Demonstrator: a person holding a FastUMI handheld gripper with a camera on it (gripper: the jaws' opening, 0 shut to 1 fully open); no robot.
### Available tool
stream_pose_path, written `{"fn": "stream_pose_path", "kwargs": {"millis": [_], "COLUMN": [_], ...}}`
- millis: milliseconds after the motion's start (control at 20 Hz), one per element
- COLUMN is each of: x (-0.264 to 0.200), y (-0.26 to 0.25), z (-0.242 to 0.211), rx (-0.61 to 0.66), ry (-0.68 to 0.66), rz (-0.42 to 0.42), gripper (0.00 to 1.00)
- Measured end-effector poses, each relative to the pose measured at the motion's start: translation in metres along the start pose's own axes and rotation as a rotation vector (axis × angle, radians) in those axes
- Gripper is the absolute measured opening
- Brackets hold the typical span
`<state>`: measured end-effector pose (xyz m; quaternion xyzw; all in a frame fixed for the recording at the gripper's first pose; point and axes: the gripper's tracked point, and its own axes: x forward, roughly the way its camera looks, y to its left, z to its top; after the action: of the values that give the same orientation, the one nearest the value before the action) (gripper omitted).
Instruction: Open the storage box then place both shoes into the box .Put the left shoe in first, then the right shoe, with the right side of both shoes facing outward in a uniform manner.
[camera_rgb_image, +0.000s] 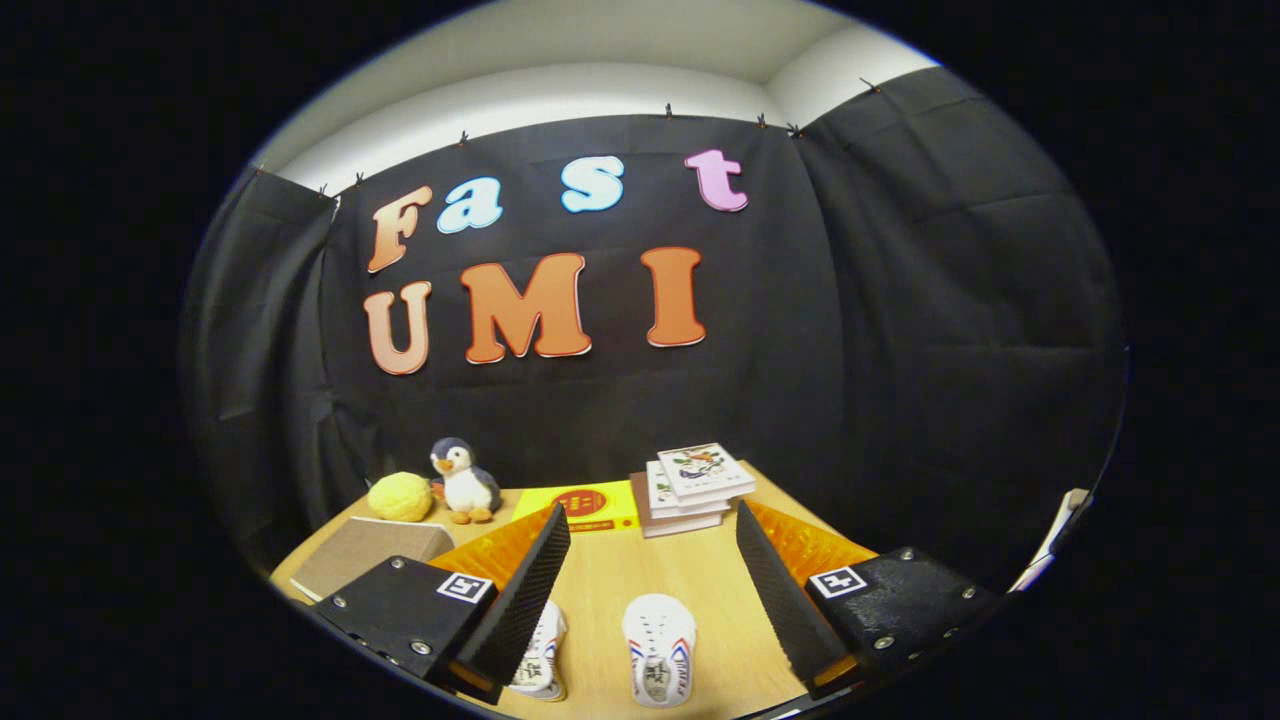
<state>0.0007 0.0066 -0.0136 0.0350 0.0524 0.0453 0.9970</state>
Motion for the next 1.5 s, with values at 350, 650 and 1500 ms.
{"fn": "stream_pose_path", "kwargs": {"millis": [350,650,1500], "x": [0.032,0.031,0.002], "y": [0.068,0.133,0.236], "z": [-0.072,-0.124,-0.194], "rx": [0.296,0.6,0.911], "ry": [0.343,0.629,1.028], "rz": [0.355,0.608,0.926], "gripper": [0.98,0.98,0.98]}}
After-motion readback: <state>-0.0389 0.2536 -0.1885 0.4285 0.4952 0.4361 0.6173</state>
